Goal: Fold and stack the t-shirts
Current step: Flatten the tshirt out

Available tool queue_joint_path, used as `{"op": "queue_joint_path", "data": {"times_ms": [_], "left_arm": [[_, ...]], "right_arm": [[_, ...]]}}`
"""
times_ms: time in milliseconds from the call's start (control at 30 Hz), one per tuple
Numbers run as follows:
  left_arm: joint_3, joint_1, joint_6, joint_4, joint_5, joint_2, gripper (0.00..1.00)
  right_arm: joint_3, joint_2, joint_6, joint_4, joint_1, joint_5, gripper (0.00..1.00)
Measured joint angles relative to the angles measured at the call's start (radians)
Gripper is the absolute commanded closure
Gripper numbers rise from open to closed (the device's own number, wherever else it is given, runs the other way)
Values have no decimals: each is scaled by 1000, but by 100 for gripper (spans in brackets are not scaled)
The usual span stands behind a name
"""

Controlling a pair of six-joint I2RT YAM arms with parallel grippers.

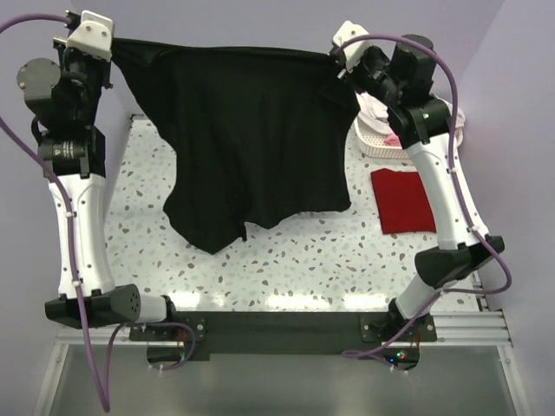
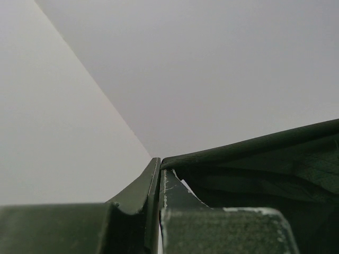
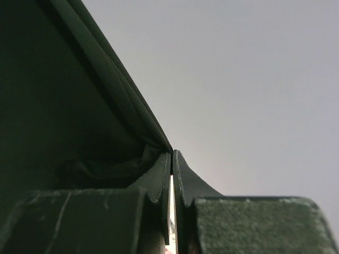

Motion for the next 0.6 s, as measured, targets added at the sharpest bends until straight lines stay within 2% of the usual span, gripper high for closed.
{"op": "queue_joint_path", "data": {"times_ms": [133, 333, 467, 600], "left_arm": [[0, 0, -28, -2, 0, 53, 100], [-2, 0, -74, -8, 10, 45, 100], [-69, 0, -91, -3, 23, -43, 100], [-165, 0, -94, -5, 30, -193, 100]], "right_arm": [[37, 63, 38, -1, 0, 21, 100], [32, 37, 87, 2, 0, 31, 100], [-70, -74, 104, 14, 0, 27, 100], [-240, -258, 109, 42, 0, 1, 100]]}}
